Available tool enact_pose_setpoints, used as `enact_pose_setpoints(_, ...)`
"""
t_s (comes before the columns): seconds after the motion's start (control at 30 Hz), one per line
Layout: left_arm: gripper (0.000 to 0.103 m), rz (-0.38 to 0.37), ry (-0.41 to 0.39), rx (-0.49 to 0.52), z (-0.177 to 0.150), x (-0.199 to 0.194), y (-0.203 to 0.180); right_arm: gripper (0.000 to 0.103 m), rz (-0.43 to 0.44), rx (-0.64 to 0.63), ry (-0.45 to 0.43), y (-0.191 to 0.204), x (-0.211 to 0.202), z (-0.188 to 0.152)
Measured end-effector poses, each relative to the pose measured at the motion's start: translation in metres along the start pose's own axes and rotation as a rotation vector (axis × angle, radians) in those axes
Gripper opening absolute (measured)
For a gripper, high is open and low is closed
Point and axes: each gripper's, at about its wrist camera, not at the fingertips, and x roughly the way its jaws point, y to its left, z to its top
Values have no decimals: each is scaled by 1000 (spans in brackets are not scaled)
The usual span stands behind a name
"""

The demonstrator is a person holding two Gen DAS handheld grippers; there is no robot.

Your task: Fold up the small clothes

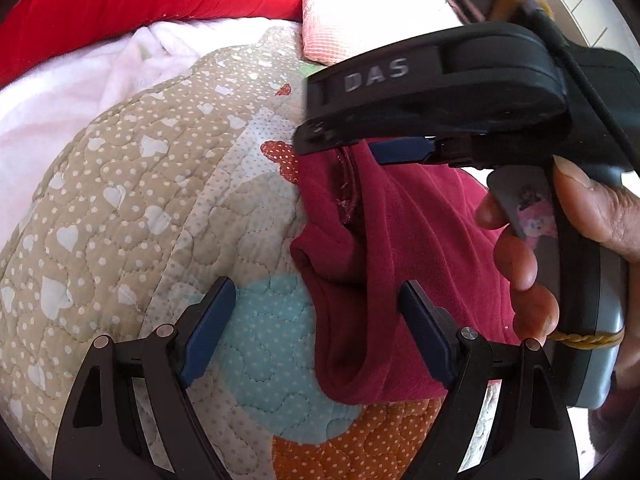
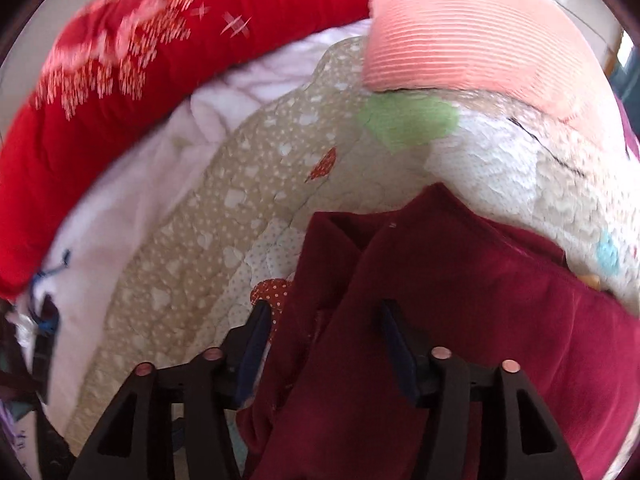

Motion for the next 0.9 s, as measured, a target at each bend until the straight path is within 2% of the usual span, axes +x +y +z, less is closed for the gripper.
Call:
enact_pose_setpoints(0.07,84,4,-2,7,-2,-2,1,64,-14,-47,34,5,5,2)
enact_pose_setpoints(0.23,84,8,-4,14,-4,-1,-1,65,-7,-78,63,3,12,4)
enact_pose_setpoints(0.7,84,8,-12,21,-5,-1,-2,70,-41,-166,24,10,18,-6)
enact_pose_setpoints(0.9,85,13,-16,29,-7,1,-6,70,-21,-161,9,7,15,-10)
